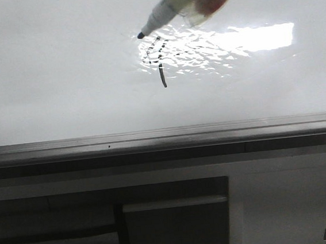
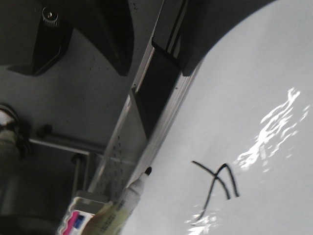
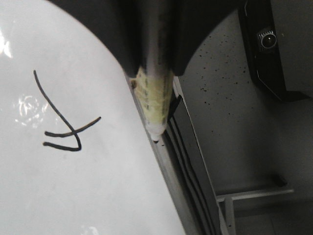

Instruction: Write number 4 on whiteboard

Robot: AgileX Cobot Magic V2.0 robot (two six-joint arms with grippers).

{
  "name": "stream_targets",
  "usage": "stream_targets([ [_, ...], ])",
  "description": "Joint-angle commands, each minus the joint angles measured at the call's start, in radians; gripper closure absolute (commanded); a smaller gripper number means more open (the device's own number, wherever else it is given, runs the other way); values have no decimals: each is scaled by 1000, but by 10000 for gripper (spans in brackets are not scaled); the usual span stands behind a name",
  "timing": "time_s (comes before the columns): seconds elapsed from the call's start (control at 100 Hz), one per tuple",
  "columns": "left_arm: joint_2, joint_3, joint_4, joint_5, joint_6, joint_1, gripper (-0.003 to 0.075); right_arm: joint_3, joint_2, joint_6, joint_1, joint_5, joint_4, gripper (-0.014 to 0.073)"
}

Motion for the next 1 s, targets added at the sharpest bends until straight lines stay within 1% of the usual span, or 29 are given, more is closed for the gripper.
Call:
stream_targets([
  [0.0, 67, -75, -44, -57, 89, -67, 513, -28, -38, -77, 8, -25, 4, 658],
  [0.1, 165, -135, -44, -90, 132, -134, 512, -28, -40, -120, 9, -5, 2, 658],
  [0.21, 252, -210, -44, -95, 156, -194, 511, -28, -40, -122, 9, -2, -2, 658],
  [0.33, 328, -273, -35, -95, 160, -237, 510, -28, -40, -122, 9, -2, -4, 658],
  [0.5, 393, -317, -35, -102, 163, -244, 510, -28, -40, -122, 9, -4, -4, 658],
  [0.77, 397, -319, -43, -111, 163, -244, 512, -28, -40, -122, 9, -4, -4, 658],
  [0.84, 397, -319, -43, -114, 163, -244, 532, -28, -38, -120, 9, -2, 1, 658],
  [0.989, 397, -319, -43, -123, 163, -244, 650, -28, -25, -120, 9, -1, 3, 658],
])
